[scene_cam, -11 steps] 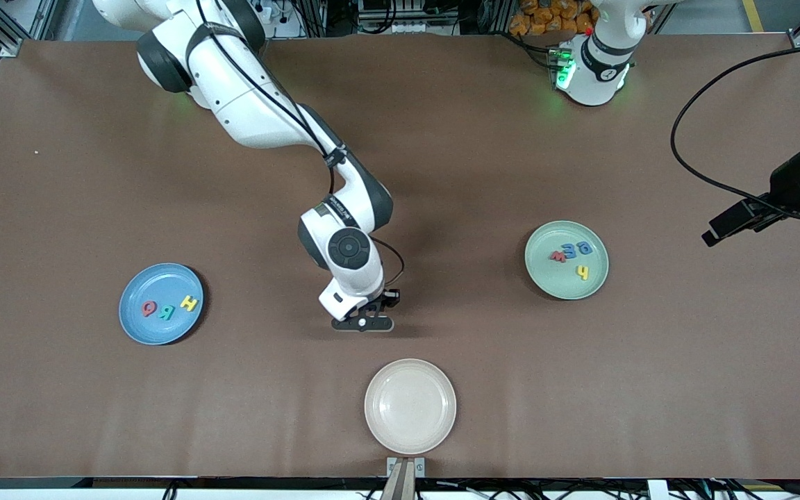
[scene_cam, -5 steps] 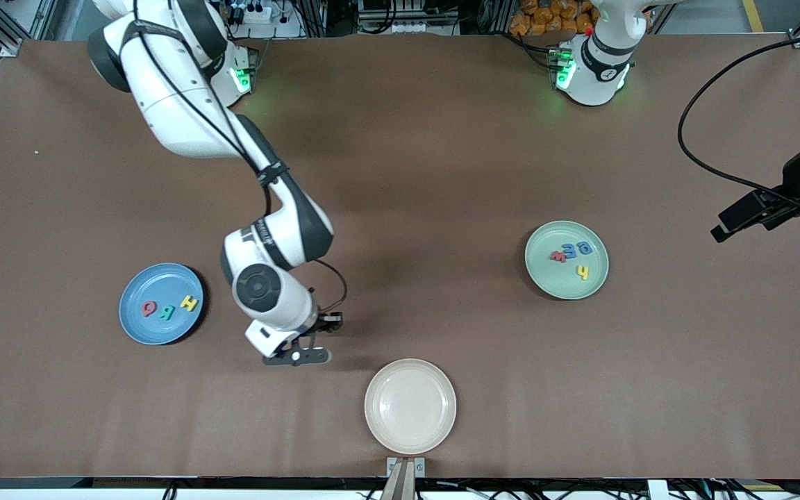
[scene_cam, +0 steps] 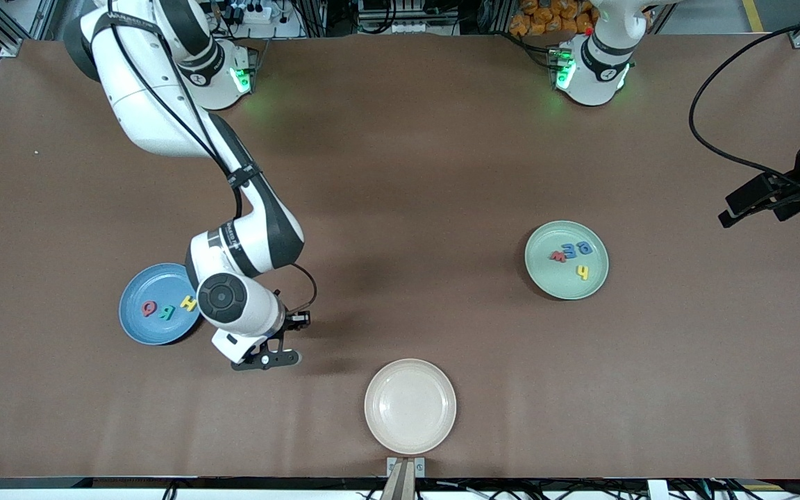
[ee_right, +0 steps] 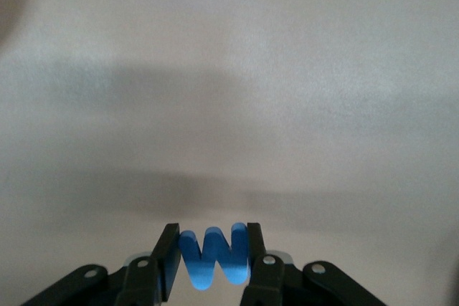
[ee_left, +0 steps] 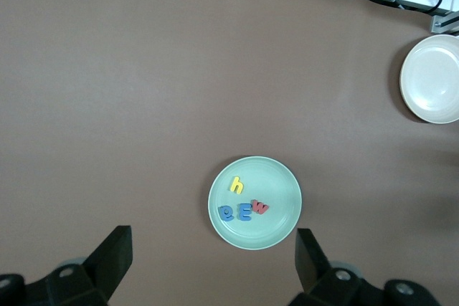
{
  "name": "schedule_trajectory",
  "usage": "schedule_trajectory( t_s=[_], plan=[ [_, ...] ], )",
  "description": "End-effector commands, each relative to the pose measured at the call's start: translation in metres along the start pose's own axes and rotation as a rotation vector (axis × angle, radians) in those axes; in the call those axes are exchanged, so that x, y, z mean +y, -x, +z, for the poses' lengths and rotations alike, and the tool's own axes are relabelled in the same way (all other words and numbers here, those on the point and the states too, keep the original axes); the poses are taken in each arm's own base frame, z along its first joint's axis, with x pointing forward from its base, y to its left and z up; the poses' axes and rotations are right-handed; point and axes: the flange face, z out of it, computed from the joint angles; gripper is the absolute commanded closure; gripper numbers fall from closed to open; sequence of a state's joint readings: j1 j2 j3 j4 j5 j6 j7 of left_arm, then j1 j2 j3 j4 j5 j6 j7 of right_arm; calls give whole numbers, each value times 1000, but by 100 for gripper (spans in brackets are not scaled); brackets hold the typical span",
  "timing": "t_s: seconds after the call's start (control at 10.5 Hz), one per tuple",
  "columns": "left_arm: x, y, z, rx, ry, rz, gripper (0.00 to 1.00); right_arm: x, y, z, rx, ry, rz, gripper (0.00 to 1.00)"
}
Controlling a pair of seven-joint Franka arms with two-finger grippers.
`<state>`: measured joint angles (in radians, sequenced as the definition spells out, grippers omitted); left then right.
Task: Sort uppercase to blue plate, lowercase to green plate
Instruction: 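Release the blue W on the blue plate with the right gripper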
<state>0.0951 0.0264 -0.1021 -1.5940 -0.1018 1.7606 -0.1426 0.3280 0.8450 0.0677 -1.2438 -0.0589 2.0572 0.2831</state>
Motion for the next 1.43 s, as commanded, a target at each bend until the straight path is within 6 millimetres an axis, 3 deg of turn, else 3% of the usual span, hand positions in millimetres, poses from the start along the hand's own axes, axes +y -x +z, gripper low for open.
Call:
schedule_trajectory(
  t_s=[0.0, 0.57, 0.86, 0.95, 1.05, 1.14, 1.24, 1.33],
  plan=[
    [1, 2, -9, -5, -22, 45, 0, 26, 35, -15, 25, 12, -51, 100],
    [16, 6, -2, -22, -13, 56, 0, 159, 37, -23, -5, 16, -249, 100],
    [18, 6, 7, -41, -6, 36, 0, 234, 43, -11, -34, 4, -368, 100],
    [19, 6, 8, -41, -6, 37, 0, 247, 48, -6, -48, -2, -400, 100],
    [19, 6, 7, -39, -5, 37, 0, 256, 52, -3, -61, -7, -405, 84],
    [19, 6, 9, -43, -3, 37, 0, 261, 56, -2, -92, -15, -404, 34],
    [21, 7, 12, -49, -4, 39, 0, 261, 57, -6, -97, -16, -404, 0],
    [20, 9, 12, -52, -5, 43, 0, 259, 60, -8, -121, -21, -407, 0]
  ],
)
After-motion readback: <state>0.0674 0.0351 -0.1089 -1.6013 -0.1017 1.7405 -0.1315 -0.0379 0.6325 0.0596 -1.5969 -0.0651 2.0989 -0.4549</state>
